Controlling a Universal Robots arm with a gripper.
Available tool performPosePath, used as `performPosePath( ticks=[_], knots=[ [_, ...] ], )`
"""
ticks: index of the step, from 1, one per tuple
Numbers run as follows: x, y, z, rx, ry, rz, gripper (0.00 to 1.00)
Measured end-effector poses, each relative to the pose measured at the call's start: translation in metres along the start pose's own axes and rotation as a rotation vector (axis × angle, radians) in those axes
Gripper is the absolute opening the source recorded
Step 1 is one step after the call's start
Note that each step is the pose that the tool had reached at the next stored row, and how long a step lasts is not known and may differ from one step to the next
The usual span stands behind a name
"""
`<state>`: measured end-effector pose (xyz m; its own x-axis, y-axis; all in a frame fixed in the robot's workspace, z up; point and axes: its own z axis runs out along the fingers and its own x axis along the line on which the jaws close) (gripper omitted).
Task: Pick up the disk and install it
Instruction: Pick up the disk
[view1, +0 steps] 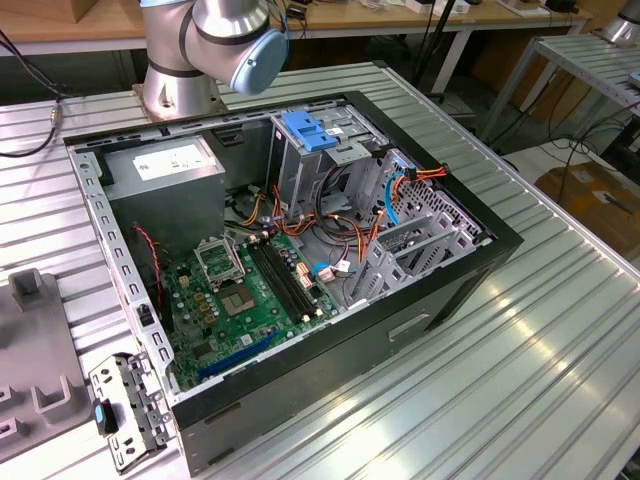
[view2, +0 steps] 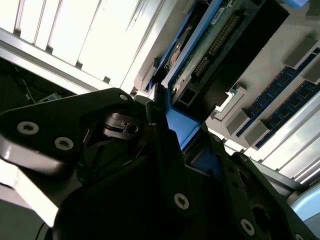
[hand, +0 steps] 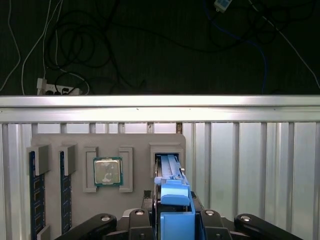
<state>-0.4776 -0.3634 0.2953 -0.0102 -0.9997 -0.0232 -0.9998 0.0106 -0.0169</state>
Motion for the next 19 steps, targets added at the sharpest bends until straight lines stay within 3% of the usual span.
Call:
performPosePath(
  ticks=[19],
  knots=[
    [0.0, 0.0, -0.0014, 0.0001, -0.0001, 0.0, 0.37]
  ],
)
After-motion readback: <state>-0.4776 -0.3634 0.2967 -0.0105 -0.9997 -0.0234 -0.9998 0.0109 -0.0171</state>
